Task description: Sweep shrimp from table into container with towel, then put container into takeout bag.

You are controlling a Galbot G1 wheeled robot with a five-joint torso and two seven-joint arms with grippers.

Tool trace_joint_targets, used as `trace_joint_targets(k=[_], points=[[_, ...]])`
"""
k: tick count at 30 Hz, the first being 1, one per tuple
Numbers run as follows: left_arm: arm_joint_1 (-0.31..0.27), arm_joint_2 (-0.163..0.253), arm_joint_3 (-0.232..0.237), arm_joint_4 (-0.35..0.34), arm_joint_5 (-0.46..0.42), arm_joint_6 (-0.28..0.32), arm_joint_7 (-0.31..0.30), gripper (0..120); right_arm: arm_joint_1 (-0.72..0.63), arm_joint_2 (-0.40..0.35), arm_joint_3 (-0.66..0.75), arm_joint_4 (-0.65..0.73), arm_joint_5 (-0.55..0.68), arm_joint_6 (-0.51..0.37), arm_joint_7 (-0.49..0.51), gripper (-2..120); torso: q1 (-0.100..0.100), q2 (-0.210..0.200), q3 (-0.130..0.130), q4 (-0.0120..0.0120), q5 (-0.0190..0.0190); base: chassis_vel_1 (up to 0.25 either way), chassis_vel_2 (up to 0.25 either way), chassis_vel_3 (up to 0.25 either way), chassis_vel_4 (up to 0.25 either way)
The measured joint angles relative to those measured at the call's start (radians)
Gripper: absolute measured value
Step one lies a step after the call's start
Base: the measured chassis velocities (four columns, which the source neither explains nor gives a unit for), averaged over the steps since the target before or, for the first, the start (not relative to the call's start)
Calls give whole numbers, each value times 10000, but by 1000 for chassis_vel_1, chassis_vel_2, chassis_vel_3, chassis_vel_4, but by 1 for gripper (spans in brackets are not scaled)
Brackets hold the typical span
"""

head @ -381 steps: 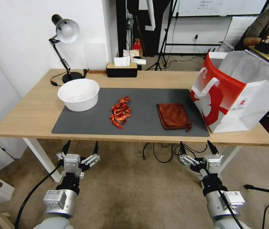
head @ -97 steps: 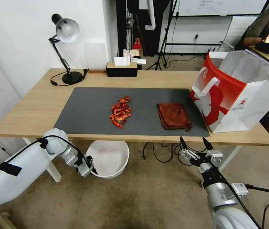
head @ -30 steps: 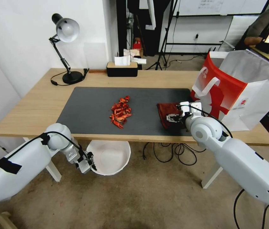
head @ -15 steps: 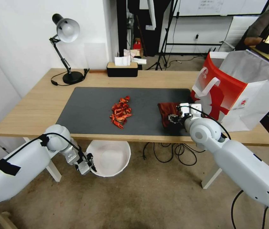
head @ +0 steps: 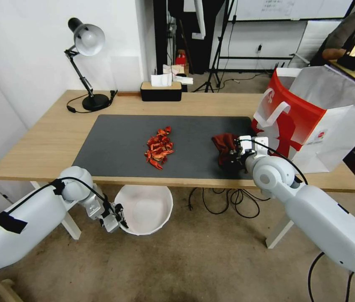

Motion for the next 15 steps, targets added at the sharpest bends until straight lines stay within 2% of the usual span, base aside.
trace_joint_targets(k=[8,11,12,15], points=[[20,3,-37,-4,-2,-1,-16,0,-9,-19,97,83,11,119,-72,5,0,0,0,-1,-1,0,0,0,0],[32,2,-68,-7,-11,-1,-46,0,24,-40,189,73,-272,859,-1079,5,0,0,0,-1,0,0,0,0,0],[32,2,-68,-7,-11,-1,-46,0,24,-40,189,73,-272,859,-1079,5,0,0,0,-1,0,0,0,0,0],[55,-14,-144,-6,-18,0,-54,0,466,-36,-40,-203,-663,1732,-2048,5,0,0,-3,-2,-4,0,0,0,0]])
